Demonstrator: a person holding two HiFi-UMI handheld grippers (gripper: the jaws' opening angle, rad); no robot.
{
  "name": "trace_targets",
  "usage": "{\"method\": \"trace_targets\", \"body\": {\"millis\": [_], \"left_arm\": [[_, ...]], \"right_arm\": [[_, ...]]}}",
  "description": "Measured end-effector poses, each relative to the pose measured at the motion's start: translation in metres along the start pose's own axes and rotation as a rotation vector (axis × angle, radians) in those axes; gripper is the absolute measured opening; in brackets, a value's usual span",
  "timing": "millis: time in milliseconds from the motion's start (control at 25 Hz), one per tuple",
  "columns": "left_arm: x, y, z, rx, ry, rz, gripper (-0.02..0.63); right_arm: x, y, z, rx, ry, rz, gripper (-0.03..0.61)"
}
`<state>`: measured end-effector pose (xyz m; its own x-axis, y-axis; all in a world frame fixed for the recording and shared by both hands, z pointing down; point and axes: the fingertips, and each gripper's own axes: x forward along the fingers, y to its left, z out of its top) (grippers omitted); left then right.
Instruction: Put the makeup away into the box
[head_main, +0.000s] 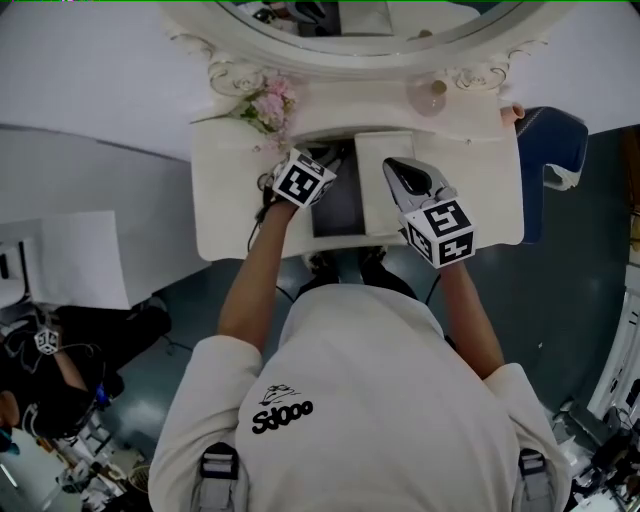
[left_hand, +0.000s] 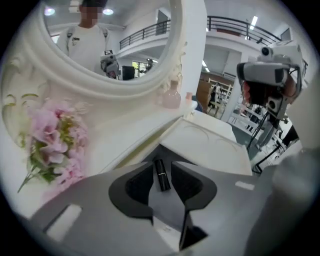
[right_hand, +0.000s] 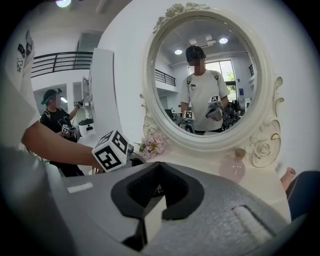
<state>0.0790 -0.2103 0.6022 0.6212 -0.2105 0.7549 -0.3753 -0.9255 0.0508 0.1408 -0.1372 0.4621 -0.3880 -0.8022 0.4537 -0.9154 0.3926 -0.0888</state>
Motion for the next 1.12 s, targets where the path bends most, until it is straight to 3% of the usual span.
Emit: {"method": "trace_targets", "body": {"millis": [160, 280, 440, 640, 960, 1120], "left_arm": [[-0.062, 0.017, 0.004, -0.12, -0.175, 0.056, 0.13], [-0.098, 0.039, -0.015, -0.16, -0.207, 0.135, 0.13], [-0.122, 0.058, -0.06, -0.225, -0.165, 0.202, 0.16], [-0.127, 0.06, -0.113, -0.327, -0.09, 0.23, 0.25], [-0.095, 0.035, -0.178, -0.385, 0.057, 0.163, 0.304], [-0.071, 0.02, -0.204, -0.36, 0.147, 0.126, 0.365]], "right_arm": [[0.021, 0.021, 0.016, -0.043, -0.019, 0.066, 0.002], [0.042, 0.039, 0.023, -0.072, -0.018, 0.127, 0.002], [0.064, 0.068, 0.025, -0.115, 0.0, 0.204, 0.002], [0.082, 0.092, 0.02, -0.145, 0.021, 0.269, 0.002], [0.096, 0.11, 0.011, -0.16, 0.048, 0.3, 0.002], [0.096, 0.108, 0.01, -0.161, 0.055, 0.298, 0.002]]}}
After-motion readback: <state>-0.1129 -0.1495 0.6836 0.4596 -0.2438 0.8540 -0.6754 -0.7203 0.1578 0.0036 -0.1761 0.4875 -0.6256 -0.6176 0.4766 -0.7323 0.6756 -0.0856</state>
